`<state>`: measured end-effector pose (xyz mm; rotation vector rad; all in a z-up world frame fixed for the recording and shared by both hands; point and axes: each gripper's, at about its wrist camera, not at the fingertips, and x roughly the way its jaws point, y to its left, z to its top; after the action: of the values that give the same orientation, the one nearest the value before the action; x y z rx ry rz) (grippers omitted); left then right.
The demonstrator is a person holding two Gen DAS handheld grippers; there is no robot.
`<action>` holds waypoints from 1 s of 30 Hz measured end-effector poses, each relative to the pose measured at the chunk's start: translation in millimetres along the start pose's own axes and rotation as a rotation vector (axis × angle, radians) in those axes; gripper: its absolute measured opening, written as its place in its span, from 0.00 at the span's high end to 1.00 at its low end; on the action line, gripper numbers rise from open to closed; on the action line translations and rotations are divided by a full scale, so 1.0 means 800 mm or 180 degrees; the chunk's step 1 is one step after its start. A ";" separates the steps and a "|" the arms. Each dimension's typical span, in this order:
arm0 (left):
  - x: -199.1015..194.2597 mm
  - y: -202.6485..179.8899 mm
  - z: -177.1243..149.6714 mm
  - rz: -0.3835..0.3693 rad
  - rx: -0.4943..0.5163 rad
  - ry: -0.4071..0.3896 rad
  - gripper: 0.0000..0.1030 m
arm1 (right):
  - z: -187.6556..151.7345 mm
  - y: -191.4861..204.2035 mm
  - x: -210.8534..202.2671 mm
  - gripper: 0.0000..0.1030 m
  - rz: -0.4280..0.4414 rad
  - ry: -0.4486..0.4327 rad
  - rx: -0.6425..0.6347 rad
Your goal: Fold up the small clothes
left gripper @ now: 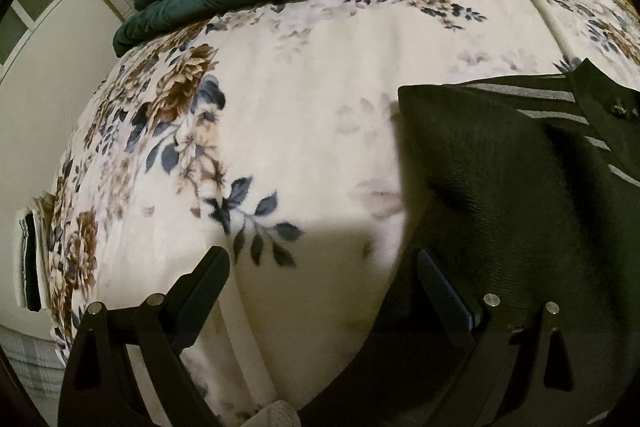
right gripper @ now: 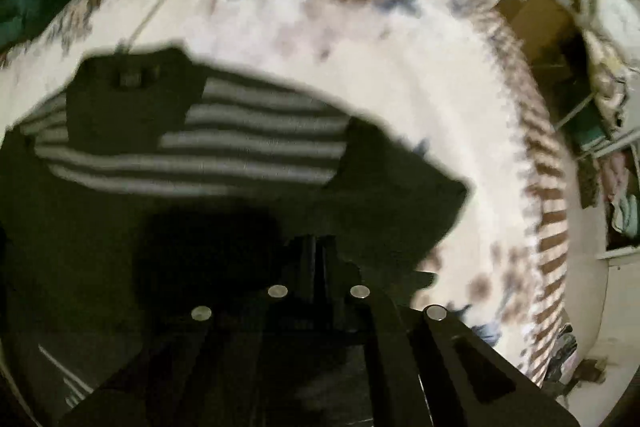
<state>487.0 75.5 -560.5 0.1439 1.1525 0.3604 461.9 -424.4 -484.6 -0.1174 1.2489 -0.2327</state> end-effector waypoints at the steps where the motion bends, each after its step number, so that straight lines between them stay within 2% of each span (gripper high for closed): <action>1: 0.001 0.000 0.000 -0.0001 0.0000 0.0001 0.07 | 0.002 -0.007 -0.001 0.98 -0.0034 -0.0025 0.0067; 4: 0.002 0.003 -0.001 -0.0014 -0.0007 0.0023 0.07 | 0.005 -0.018 0.011 0.98 -0.0047 0.0084 0.0135; 6: -0.001 0.004 -0.001 -0.0024 -0.0011 0.0015 0.07 | 0.007 -0.022 0.015 0.96 0.0163 0.0218 0.0216; 7: -0.004 0.007 -0.001 -0.0034 -0.0016 -0.0003 0.07 | 0.007 -0.031 0.013 0.90 0.0305 0.0284 0.0321; 10: -0.021 0.019 -0.007 -0.0080 -0.0063 -0.0064 0.07 | -0.011 -0.085 -0.018 0.62 0.0595 0.0235 0.0969; 15: -0.035 0.034 -0.022 -0.0177 -0.0210 0.0015 0.07 | -0.066 -0.168 -0.024 0.55 0.0789 0.0413 0.1838; 17: -0.031 0.033 -0.028 -0.0185 -0.0226 0.0073 0.07 | -0.084 -0.184 -0.003 0.50 0.0886 0.0583 0.2047; 20: -0.023 0.028 -0.035 -0.0170 -0.0200 0.0131 0.07 | -0.100 -0.187 0.030 0.49 0.1161 0.0764 0.2312; 22: -0.020 0.026 -0.038 -0.0145 -0.0164 0.0113 0.07 | -0.109 -0.177 0.047 0.49 0.1326 0.0847 0.2407; 23: -0.019 0.025 -0.039 -0.0132 -0.0145 0.0106 0.07 | -0.111 -0.170 0.049 0.56 0.1350 0.0815 0.2393; 25: -0.015 0.022 -0.040 -0.0103 -0.0096 0.0103 0.07 | -0.109 -0.156 0.035 0.94 0.1089 0.0608 0.2202; 27: -0.009 0.021 -0.042 -0.0075 -0.0063 0.0111 0.07 | -0.107 -0.151 0.013 0.95 0.0804 0.0393 0.2094; 28: -0.006 0.021 -0.043 -0.0079 -0.0055 0.0131 0.07 | -0.110 -0.154 0.010 0.95 0.0676 0.0400 0.2092; 30: -0.007 0.023 -0.043 -0.0086 -0.0069 0.0145 0.07 | -0.113 -0.159 0.026 0.95 0.0733 0.0642 0.2062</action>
<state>450.2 88.4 -564.3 0.1016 1.1940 0.3536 368.2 -549.5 -505.1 0.6173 1.3175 -0.4445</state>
